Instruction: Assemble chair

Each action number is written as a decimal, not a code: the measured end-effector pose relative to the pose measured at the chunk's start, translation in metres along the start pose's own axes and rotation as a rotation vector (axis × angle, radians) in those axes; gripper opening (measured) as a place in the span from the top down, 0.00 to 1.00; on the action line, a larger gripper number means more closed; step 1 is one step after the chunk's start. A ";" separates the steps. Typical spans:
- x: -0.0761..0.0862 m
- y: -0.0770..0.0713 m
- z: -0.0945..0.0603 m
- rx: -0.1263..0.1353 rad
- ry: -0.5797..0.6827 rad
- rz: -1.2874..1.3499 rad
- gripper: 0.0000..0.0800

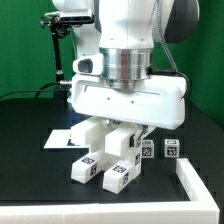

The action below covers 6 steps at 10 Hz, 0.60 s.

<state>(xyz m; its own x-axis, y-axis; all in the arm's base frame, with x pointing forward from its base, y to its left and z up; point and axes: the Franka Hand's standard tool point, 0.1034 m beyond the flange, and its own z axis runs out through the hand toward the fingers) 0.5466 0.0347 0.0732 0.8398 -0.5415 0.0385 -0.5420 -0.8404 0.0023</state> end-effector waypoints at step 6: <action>0.014 0.009 -0.006 -0.003 -0.005 -0.054 0.22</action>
Offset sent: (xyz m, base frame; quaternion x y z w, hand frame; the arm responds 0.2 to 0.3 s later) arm 0.0043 -0.0080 0.0055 -0.0038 -0.0126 -0.0195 0.9997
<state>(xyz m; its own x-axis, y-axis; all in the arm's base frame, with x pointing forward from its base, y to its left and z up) 0.5537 0.0199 0.0795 0.8681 -0.4953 0.0333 -0.4957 -0.8684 0.0075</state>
